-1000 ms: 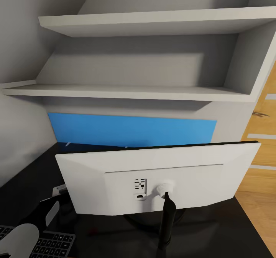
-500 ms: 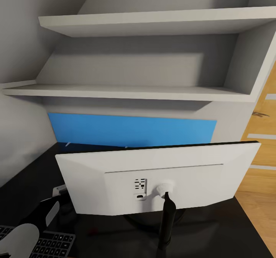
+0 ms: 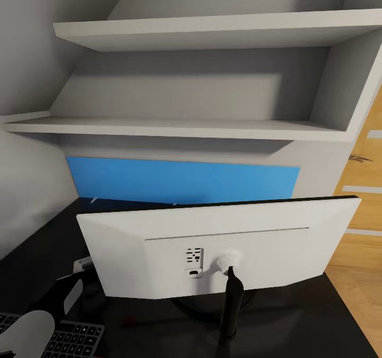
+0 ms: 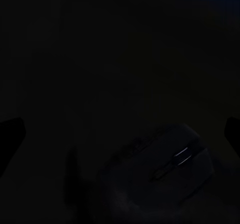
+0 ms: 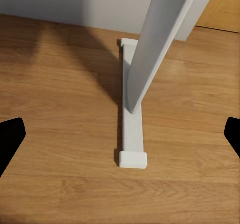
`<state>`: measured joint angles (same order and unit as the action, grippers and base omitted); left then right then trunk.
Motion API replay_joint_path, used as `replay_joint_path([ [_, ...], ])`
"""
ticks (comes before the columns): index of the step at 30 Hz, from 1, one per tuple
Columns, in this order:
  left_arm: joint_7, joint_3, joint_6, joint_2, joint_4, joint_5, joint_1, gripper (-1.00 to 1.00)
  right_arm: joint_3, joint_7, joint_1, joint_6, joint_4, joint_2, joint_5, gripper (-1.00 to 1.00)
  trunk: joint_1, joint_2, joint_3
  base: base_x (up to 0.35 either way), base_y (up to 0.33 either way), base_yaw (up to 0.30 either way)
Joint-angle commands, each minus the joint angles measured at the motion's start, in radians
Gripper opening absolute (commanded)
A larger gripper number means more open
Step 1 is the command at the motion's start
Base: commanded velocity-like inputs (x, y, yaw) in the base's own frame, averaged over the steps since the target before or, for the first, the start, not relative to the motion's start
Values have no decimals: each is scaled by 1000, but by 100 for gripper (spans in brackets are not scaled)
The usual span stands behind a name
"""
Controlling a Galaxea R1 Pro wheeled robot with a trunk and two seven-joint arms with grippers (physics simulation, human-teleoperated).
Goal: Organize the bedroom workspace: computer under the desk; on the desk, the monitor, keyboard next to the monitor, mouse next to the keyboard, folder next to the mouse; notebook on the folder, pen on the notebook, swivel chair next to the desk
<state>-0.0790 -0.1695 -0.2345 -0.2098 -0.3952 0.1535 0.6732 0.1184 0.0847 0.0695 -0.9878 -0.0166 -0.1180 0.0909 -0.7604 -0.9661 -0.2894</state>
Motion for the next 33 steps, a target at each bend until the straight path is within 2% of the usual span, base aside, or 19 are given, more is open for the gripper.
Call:
replay_joint_path([
  [1,-4,0,-6,0,-2,11,0,100,4,7,1,-3,-2,0,10,100,0,-1,-1,0,0,0],
  [9,-5,1,-5,1,24,9,0,100,4,7,1,-3,-2,0,10,100,0,-1,-1,0,0,0],
  [33,-4,1,-5,1,31,9,0,100,4,7,1,-3,-2,0,10,100,0,-1,-1,0,0,0],
])
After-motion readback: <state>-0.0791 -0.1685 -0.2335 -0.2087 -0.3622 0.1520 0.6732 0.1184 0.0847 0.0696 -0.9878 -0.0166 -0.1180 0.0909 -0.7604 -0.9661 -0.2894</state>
